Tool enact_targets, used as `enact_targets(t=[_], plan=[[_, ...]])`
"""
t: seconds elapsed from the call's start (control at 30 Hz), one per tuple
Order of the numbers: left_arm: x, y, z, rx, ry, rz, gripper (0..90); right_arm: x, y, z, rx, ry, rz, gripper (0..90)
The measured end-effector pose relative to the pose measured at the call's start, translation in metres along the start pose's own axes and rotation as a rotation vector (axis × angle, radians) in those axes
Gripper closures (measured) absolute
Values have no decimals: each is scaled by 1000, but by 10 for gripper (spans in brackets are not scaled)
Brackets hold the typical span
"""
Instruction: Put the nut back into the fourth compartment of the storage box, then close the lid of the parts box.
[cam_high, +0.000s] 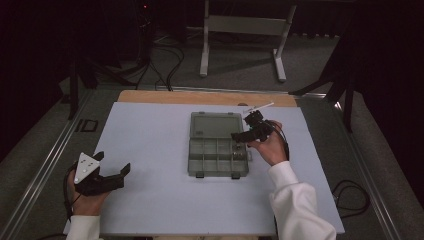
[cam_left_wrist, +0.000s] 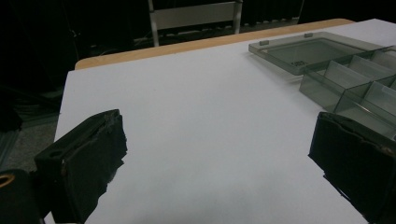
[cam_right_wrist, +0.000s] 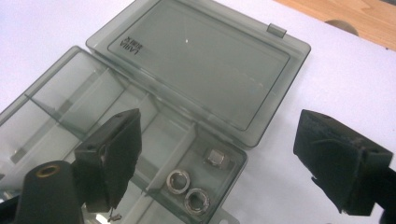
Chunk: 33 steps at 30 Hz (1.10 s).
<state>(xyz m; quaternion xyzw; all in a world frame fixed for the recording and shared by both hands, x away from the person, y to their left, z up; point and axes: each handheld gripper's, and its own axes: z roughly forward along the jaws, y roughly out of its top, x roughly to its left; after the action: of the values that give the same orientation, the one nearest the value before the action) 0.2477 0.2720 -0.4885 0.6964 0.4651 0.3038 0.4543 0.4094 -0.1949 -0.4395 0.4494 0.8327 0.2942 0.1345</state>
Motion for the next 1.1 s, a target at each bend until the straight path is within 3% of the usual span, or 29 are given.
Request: enact_targets(t=[0.2, 0.4, 0.63, 0.8, 1.1], plan=[[-2, 1, 1, 0, -5, -2, 37, 0, 0, -1, -16, -3, 3, 152], [-15, 8, 4, -26, -62, -21, 36, -5, 1, -1, -73, -2, 39, 152], [-29, 14, 9, -25, -91, -4, 36, -8, 2, 1, -96, -10, 63, 155], [-38, 21, 17, -32, -104, -5, 31, -8, 4, 4, -102, -18, 58, 157], [-67, 35, 43, -27, -187, 24, 32, -8, 7, 10, -144, -20, 69, 178]])
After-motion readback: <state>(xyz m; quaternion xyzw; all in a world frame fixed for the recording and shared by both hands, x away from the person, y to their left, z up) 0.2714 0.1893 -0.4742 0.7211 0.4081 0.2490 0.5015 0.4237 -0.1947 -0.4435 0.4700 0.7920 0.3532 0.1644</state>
